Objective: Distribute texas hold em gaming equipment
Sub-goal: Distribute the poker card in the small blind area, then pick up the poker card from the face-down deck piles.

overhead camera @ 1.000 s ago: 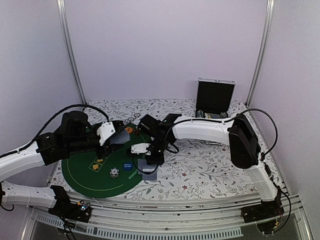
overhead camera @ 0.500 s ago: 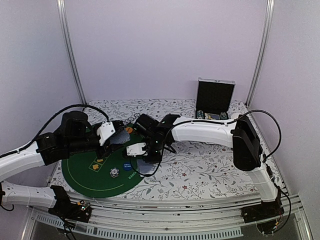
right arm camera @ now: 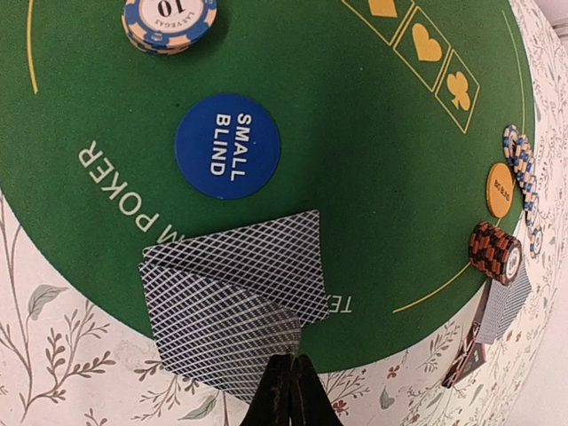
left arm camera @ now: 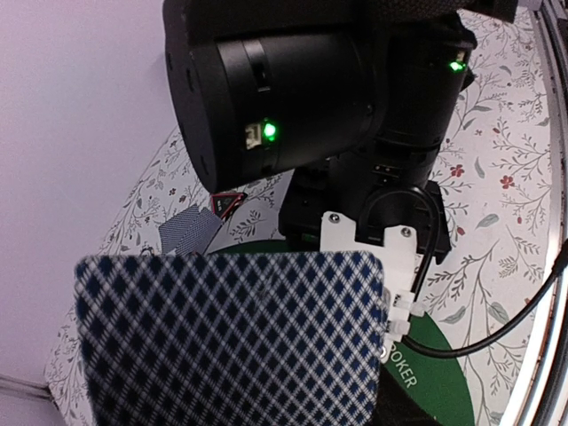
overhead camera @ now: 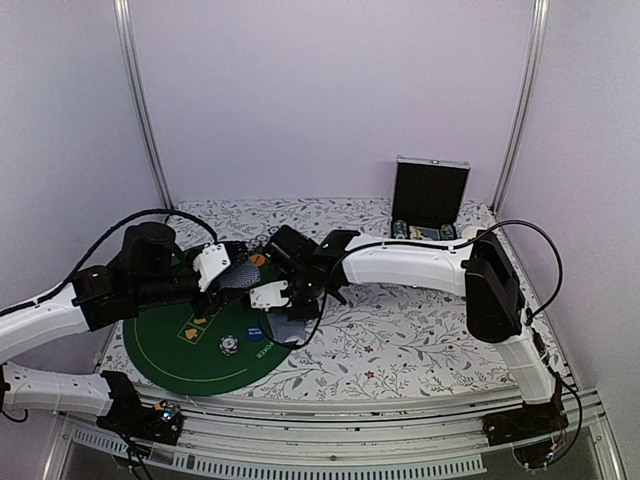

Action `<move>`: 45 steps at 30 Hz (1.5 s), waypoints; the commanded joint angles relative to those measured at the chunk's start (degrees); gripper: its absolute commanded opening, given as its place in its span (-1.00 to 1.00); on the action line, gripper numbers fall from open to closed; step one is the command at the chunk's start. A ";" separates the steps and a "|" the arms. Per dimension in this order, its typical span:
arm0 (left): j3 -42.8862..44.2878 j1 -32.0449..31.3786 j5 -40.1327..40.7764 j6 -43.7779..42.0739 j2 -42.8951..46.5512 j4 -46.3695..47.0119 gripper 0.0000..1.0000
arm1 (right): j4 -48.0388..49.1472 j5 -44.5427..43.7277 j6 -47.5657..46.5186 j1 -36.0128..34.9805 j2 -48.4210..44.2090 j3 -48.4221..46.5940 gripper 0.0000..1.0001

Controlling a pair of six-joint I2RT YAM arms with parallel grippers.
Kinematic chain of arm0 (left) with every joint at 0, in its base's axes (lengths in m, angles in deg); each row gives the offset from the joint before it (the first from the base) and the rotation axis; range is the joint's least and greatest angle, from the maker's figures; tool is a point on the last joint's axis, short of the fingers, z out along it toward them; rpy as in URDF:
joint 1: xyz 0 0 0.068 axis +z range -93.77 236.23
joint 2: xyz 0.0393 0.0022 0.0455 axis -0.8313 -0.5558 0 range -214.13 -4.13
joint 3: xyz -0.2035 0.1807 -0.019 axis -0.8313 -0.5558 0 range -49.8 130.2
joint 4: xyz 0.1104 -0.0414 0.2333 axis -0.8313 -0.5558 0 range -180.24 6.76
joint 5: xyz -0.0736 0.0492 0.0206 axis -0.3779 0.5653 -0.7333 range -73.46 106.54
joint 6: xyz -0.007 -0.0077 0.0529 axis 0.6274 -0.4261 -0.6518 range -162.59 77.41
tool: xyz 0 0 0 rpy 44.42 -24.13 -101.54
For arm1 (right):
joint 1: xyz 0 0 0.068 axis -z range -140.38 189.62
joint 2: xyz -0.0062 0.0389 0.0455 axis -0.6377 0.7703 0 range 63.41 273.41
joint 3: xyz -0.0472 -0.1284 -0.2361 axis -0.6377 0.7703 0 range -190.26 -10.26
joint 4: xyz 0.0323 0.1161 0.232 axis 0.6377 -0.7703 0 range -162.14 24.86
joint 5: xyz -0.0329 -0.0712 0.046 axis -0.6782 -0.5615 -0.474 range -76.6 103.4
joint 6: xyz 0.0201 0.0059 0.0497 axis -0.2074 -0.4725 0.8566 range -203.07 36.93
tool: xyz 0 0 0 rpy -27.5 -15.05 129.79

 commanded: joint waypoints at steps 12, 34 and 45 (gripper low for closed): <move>-0.66 0.45 -0.69 -0.01 1.32 1.38 -0.02 | 8.30 -6.84 -1.65 -1.97 -0.99 4.66 -0.04; -0.72 0.45 -1.34 -0.20 1.23 1.46 -0.02 | 38.74 -2.57 8.10 -2.09 -32.31 42.51 0.44; -0.74 0.47 -2.00 -0.65 0.96 1.48 -0.02 | 49.09 26.23 33.42 5.59 -41.21 41.39 0.98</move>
